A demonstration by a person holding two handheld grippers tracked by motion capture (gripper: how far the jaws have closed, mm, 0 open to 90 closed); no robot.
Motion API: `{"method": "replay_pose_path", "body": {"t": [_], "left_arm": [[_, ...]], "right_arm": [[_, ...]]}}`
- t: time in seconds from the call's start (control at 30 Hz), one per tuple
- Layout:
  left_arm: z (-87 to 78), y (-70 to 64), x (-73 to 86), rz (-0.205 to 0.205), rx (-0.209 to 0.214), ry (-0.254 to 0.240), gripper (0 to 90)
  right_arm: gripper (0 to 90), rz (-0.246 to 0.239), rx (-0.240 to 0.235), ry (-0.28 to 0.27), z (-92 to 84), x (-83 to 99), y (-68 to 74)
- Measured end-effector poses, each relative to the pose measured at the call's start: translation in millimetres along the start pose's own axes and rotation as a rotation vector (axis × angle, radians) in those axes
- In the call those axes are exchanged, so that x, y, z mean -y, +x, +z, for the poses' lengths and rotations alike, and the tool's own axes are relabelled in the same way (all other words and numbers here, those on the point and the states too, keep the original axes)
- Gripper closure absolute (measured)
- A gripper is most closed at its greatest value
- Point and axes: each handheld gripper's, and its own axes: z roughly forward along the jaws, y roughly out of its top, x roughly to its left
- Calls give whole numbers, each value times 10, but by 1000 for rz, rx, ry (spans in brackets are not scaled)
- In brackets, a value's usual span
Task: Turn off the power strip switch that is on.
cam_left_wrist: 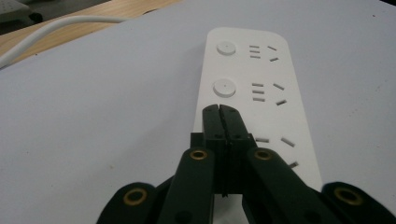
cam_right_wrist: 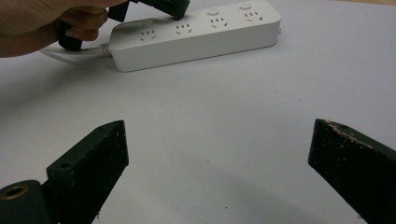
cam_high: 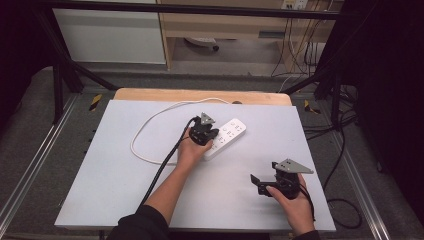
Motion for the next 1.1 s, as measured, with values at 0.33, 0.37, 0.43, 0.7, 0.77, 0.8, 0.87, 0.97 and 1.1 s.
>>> {"method": "replay_pose_path", "body": {"t": [0.33,0.37,0.43,0.7,0.77,0.8,0.87,0.97,1.1], "left_arm": [[3,4,5,-5,3,-1,900],[3,8,5,-6,5,0,900],[3,9,3,-3,6,0,900],[-29,19,-22,-21,-6,-4,900],[-47,52,-23,-54,4,7,900],[-63,60,-23,-52,-5,9,900],[-114,76,-34,-62,-6,-28,900],[-185,91,-83,-84,1,-64,900],[-253,88,-98,-57,-3,-50,900]], "right_arm": [[55,3,-2,1,1,5,-5],[55,4,-2,2,2,6,-6],[55,3,-2,6,9,8,-6],[54,3,-3,2,12,3,-4],[54,4,-4,0,6,2,-6],[54,3,-4,-1,7,2,-6],[54,3,-3,-1,11,2,-5],[54,2,-2,-1,8,-1,-4],[54,3,0,-2,19,-1,-5]]}}
